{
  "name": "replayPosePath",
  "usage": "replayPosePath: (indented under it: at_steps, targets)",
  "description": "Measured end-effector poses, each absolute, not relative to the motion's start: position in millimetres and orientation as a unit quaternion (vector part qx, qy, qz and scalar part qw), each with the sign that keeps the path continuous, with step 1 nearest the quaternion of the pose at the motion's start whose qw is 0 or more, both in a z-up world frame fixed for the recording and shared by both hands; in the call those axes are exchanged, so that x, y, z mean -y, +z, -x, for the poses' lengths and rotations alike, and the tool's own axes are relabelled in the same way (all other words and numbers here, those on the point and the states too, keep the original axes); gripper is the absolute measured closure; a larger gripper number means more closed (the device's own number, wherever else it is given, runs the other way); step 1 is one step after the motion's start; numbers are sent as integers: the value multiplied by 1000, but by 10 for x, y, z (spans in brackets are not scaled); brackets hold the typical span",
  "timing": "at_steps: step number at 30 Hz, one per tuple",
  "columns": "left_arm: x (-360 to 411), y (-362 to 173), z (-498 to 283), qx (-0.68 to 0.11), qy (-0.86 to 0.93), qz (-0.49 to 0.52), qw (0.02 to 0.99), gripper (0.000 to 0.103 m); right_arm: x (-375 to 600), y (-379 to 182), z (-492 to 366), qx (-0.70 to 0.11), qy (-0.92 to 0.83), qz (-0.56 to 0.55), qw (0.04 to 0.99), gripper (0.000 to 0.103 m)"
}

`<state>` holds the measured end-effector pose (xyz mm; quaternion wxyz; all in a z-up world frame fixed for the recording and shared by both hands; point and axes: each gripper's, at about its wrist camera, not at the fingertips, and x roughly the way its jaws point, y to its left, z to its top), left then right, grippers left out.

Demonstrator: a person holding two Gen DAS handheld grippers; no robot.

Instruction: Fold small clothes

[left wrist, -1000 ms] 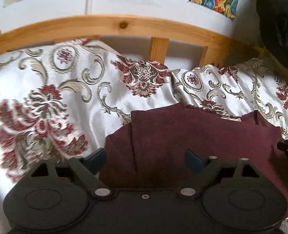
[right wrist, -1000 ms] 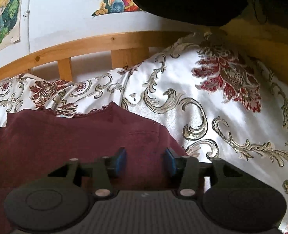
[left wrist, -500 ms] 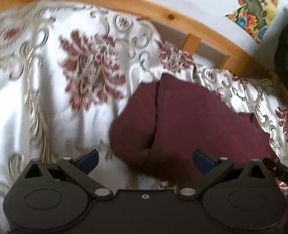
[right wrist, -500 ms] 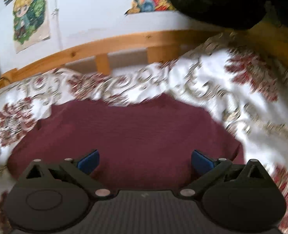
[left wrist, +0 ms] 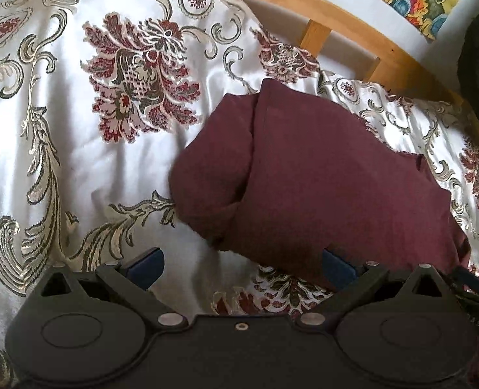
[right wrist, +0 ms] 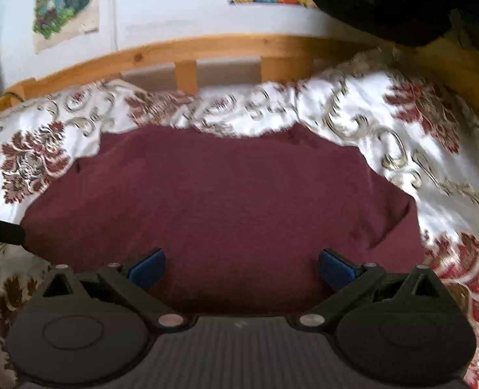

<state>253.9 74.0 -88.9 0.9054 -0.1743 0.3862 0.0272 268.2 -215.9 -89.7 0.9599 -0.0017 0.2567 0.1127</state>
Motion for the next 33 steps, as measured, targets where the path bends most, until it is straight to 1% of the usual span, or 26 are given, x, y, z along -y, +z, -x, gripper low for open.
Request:
replayPosePath:
  at_steps: [2, 4, 11, 18, 22, 26, 31, 33]
  targets:
    - [-732, -912, -2559, -392, 27, 173, 903, 1, 2128, -932, -2673, -237, 123, -2, 964, 0]
    - [-720, -930, -2577, -397, 25, 169, 902, 1, 2089, -964, -2703, -235, 131, 0, 963, 0]
    - [-689, -973, -2629, -405, 25, 160, 900, 1, 2069, -1065, -2797, -259, 140, -6, 956, 0]
    - [-680, -988, -2645, -403, -8, 202, 892, 1, 1945, -1201, -2870, -298, 140, 23, 944, 0]
    - [-621, -970, -2636, -399, -30, 206, 893, 1, 1883, -1235, -2841, -295, 133, 42, 945, 0]
    - [-565, -1001, -2656, -413, -34, 194, 889, 1, 1873, -1244, -2832, -295, 131, 46, 946, 0]
    - [-596, -1036, -2677, -418, -33, 211, 883, 1, 1879, -1239, -2832, -294, 131, 46, 946, 0]
    - [-638, -1045, -2692, -414, -37, 233, 879, 1, 1883, -1237, -2834, -294, 132, 45, 946, 0]
